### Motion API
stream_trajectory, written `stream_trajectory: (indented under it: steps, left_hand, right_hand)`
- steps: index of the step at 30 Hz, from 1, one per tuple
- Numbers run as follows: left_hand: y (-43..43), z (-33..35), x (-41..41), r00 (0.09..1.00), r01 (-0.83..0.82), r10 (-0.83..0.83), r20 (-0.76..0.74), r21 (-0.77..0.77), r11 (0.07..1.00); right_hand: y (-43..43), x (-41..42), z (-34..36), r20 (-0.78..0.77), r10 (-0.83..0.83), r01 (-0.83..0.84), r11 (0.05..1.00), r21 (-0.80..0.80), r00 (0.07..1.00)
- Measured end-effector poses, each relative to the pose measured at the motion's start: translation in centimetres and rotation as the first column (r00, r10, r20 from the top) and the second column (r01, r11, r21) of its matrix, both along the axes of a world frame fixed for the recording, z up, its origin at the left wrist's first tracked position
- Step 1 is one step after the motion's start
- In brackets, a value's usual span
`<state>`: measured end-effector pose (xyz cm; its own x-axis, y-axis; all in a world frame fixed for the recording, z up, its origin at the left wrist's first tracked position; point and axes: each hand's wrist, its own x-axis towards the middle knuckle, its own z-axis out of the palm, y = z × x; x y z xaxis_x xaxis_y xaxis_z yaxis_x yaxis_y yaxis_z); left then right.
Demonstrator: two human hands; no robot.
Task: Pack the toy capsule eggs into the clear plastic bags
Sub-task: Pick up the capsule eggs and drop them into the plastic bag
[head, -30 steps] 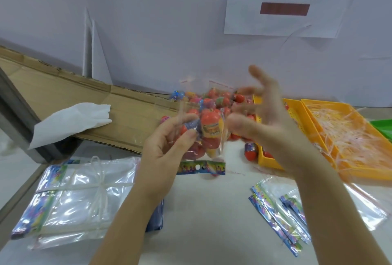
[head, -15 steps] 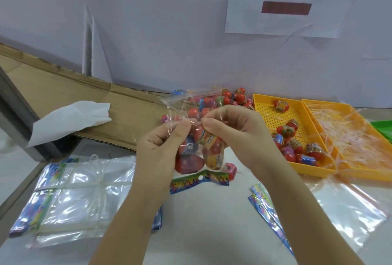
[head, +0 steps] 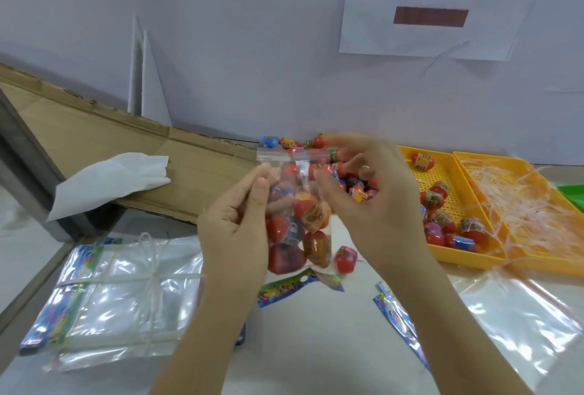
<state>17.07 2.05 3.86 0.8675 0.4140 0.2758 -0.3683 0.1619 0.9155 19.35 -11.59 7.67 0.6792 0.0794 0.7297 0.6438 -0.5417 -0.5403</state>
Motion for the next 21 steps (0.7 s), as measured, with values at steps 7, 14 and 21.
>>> stream_trajectory:
  steps: [7, 14, 21]
  left_hand:
    - [-0.8, 0.0, -0.8, 0.988, -0.033, -0.020, 0.152, 0.334, 0.942]
    - [-0.7, -0.4, -0.9, 0.970, -0.194, 0.040, 0.239, 0.665, 0.722]
    - [-0.4, -0.9, -0.6, 0.969, -0.229, 0.104, 0.224, 0.654, 0.721]
  right_hand:
    - [-0.1, -0.2, -0.1, 0.106, 0.082, -0.054, 0.969, -0.241, 0.991]
    - [0.0, 0.0, -0.4, 0.270, -0.056, 0.155, 0.919, -0.363, 0.961]
    - [-1.6, 0.8, -0.3, 0.336, -0.206, 0.306, 0.910, -0.281, 0.919]
